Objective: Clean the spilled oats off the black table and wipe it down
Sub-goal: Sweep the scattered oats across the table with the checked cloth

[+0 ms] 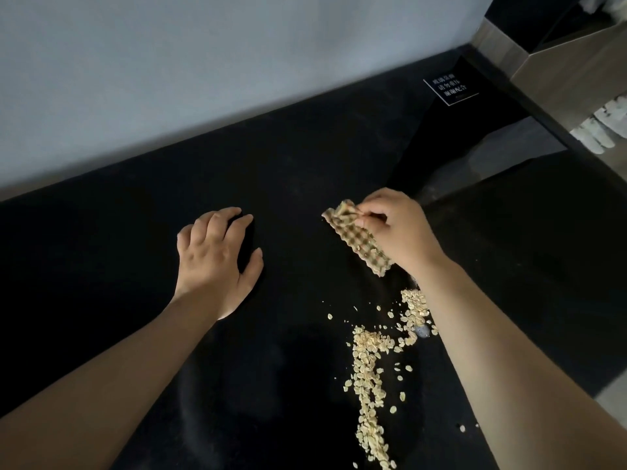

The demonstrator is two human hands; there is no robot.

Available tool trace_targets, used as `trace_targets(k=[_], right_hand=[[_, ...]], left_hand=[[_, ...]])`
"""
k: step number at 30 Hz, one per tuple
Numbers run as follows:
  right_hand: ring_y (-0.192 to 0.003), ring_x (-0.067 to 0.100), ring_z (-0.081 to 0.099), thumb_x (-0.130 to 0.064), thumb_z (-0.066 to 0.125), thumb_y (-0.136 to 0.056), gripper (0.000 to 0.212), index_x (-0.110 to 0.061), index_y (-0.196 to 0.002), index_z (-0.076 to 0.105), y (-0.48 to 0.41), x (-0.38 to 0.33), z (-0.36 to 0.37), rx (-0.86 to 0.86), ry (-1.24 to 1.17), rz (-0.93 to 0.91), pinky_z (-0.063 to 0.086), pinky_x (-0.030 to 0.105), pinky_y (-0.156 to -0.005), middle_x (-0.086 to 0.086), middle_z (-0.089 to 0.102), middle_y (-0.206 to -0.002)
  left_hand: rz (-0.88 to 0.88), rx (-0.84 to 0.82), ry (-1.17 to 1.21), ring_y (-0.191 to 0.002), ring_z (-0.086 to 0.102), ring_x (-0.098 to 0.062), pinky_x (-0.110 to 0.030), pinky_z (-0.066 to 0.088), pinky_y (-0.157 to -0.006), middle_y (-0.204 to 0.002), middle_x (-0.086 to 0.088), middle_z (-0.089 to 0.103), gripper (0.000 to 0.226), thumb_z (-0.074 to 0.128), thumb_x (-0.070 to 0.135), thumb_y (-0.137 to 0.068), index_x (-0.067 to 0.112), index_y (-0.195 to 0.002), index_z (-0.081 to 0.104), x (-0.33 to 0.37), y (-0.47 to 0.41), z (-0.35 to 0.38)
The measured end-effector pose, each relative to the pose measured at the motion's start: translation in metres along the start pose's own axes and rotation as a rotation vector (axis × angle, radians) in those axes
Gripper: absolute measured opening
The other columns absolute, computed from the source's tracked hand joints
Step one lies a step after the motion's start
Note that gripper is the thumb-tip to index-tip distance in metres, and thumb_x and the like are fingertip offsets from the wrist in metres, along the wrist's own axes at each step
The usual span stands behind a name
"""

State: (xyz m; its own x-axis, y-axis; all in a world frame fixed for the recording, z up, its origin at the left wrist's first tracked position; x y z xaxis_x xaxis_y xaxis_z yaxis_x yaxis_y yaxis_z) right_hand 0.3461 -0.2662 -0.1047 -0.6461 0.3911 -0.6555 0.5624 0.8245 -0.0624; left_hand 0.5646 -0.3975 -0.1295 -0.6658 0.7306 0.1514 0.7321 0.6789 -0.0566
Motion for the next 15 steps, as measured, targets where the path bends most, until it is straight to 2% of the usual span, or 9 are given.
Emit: trace_targets(k=[5,7,10,13,15], right_hand=[[-0.095,0.009,0.057,-0.013,0.068,-0.084,0.005,-0.016,-0.088,0.071,0.05,0.007,-0.002,0.03,-0.057,0.011,0.048,0.037,-0.091,-0.014,0.061,-0.093],[-0.094,0.004,0.057,-0.011,0.069,-0.083,0.008,-0.017,-0.087,0.072,0.084,0.008,-0.007,0.031,-0.066,0.013,0.048,0.033,-0.09,-0.017,0.061,-0.093],[-0.095,0.0,0.056,-0.013,0.069,-0.082,0.011,-0.02,-0.089,0.073,0.122,0.011,-0.007,-0.042,-0.059,0.035,0.047,0.027,-0.089,-0.021,0.062,-0.094],[-0.093,-0.003,0.056,-0.015,0.069,-0.083,0.012,-0.021,-0.092,0.074,0.134,0.005,-0.008,-0.16,-0.01,0.032,0.049,0.026,-0.087,-0.022,0.061,-0.092],[-0.091,-0.002,0.056,-0.014,0.069,-0.084,0.011,-0.019,-0.093,0.075,0.132,-0.005,-0.015,-0.159,-0.007,0.028,0.05,0.028,-0.083,-0.021,0.06,-0.091]], left_hand=[[0.002,-0.007,0.015,-0.128,0.036,-0.026,-0.047,0.027,-0.106,-0.138,-0.002,0.043,0.06,0.033,0.05,-0.086,0.016,-0.133,0.049,0.002,0.001,0.0],[-0.003,-0.008,0.022,-0.129,0.037,-0.027,-0.048,0.027,-0.107,-0.139,-0.005,0.044,0.053,0.041,0.044,-0.091,0.013,-0.133,0.051,0.004,0.005,-0.003],[-0.036,-0.047,0.111,-0.135,0.031,-0.023,-0.046,0.02,-0.113,-0.144,-0.003,0.039,0.047,0.05,0.034,-0.093,0.012,-0.135,0.049,0.012,0.02,-0.009],[-0.008,-0.091,0.179,-0.137,0.028,-0.018,-0.041,0.016,-0.115,-0.146,0.001,0.037,0.048,0.049,0.034,-0.093,0.015,-0.137,0.047,0.03,0.047,-0.016],[0.013,-0.109,0.212,-0.136,0.03,-0.016,-0.037,0.015,-0.114,-0.145,0.003,0.039,0.049,0.049,0.035,-0.093,0.015,-0.138,0.048,0.04,0.066,-0.019]])
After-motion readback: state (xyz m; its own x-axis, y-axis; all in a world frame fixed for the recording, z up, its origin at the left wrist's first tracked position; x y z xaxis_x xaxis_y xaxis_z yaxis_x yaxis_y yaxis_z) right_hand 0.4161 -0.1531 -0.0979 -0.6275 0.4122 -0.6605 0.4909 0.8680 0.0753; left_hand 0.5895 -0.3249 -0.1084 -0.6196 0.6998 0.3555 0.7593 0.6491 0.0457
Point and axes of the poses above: each hand's wrist, its own y-axis away from the middle knuckle, its own z-axis out of the palm, x = y × z, the point moved 9 cm from there along -y, towards the middle knuckle
